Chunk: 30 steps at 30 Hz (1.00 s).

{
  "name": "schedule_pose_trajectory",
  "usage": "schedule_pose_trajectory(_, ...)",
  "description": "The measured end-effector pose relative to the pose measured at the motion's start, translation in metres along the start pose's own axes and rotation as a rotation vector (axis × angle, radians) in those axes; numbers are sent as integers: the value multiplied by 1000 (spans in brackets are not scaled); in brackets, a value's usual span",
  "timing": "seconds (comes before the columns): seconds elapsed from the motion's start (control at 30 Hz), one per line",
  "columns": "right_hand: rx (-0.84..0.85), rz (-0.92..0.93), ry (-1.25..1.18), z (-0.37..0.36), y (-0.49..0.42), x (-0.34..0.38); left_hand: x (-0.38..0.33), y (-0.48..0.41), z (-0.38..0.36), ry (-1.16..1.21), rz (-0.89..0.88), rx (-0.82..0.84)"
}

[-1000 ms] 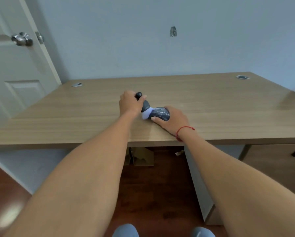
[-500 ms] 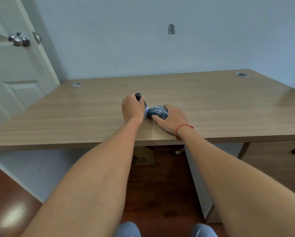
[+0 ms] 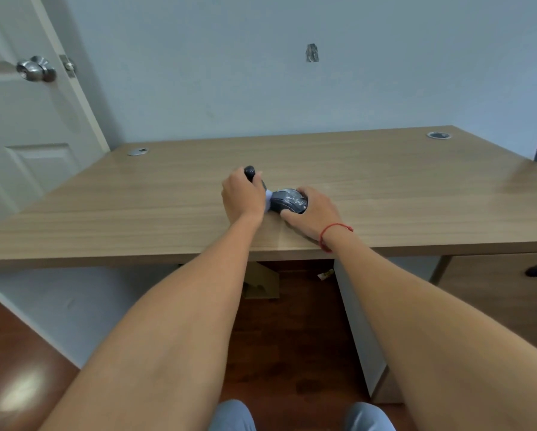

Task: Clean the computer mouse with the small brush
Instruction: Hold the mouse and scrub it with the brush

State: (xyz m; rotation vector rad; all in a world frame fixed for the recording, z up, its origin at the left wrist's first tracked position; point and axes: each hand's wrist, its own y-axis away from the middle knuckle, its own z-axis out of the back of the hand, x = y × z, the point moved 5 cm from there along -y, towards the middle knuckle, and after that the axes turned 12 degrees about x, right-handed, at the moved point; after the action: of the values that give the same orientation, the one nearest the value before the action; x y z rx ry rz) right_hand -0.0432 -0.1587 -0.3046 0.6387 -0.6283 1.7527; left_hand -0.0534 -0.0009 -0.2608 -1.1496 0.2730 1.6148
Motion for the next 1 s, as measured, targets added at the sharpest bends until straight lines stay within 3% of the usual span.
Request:
schedule_pose_trajectory(0.1, -14, 3, -18, 0, 1, 0, -3, -1, 4, 105, -27, -30)
schedule_pose_trajectory(0.23, -10, 9, -21, 1, -1, -1, -24, 1, -5, 169, -175, 58)
schedule_pose_trajectory(0.43, -14, 28, -18, 0, 0, 0, 0, -1, 1, -33, -57, 31)
schedule_pose_trajectory(0.63, -28, 16, -11, 0, -2, -2, -6, 0, 0, 198, -101, -19)
schedule_pose_trajectory(0.83, -43, 33, -15, 1, -3, -2, 18, 9, -8, 166, 52, -83)
schedule_pose_trajectory(1.0, -40, 27, 11, 0, -4, -2, 9, 14, -2, 396, -63, -198)
